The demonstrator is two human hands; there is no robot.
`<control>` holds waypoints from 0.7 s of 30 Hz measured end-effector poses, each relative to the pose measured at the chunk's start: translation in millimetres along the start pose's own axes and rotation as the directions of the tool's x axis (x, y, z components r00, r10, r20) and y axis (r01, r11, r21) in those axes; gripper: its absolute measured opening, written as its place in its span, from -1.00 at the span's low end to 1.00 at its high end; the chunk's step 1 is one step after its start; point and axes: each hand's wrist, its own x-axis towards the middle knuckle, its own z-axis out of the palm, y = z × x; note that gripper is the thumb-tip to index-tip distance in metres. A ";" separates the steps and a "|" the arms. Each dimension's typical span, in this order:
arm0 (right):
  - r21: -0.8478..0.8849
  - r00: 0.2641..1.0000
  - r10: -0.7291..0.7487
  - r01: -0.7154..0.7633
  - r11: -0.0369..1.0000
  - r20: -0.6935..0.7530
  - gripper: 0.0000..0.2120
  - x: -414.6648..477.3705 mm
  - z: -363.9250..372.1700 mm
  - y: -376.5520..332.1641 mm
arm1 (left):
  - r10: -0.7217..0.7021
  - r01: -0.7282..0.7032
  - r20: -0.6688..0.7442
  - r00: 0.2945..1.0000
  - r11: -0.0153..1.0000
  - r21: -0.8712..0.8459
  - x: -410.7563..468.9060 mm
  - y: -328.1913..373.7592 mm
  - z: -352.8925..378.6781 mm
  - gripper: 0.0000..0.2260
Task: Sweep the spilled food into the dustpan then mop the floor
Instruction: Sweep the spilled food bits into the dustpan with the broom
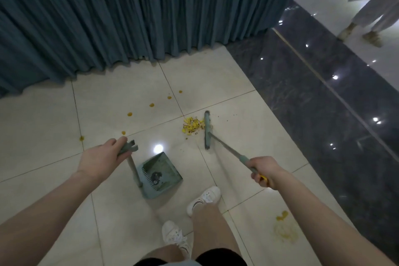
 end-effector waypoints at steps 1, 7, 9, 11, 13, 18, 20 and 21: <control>-0.048 1.000 -0.005 0.004 0.999 -0.029 -0.92 2.2 -9.7 0.2 | 0.003 -0.003 -0.005 1.000 1.000 -0.008 -0.2 -0.6 1.7 -0.73; -0.209 0.982 -0.069 0.031 0.977 -0.178 -0.72 21.6 -47.6 -9.2 | -0.014 0.014 -0.007 1.000 1.000 -0.015 10.5 -1.7 4.8 -0.73; -0.228 0.970 -0.077 0.023 0.973 -0.229 -0.73 36.2 -60.1 -19.8 | -0.014 0.014 -0.012 1.000 1.000 -0.013 19.9 -0.9 5.2 -0.72; -0.254 0.952 -0.075 -0.003 0.967 -0.296 -0.74 54.5 -73.2 -35.5 | -0.024 0.024 -0.008 1.000 1.000 -0.005 32.4 0.5 5.2 -0.73; -0.277 0.929 -0.078 -0.027 0.961 -0.362 -0.73 76.2 -86.4 -55.4 | -0.024 0.024 -0.012 1.000 1.000 0.001 47.2 0.5 6.0 -0.73; -0.203 0.887 -0.058 -0.041 0.978 -0.459 -0.77 131.3 -128.9 -111.8 | -0.029 0.029 0.002 1.000 0.999 0.025 88.1 1.6 1.5 -0.73; -0.174 0.876 -0.044 -0.046 0.984 -0.480 -0.73 159.9 -146.8 -134.2 | -0.078 0.077 0.029 0.997 0.997 0.015 105.1 4.7 -2.2 -0.73; -0.158 0.879 -0.025 -0.058 0.986 -0.477 -0.72 173.6 -155.1 -146.3 | -0.093 0.093 0.043 0.995 0.996 0.013 114.7 5.6 -4.0 -0.73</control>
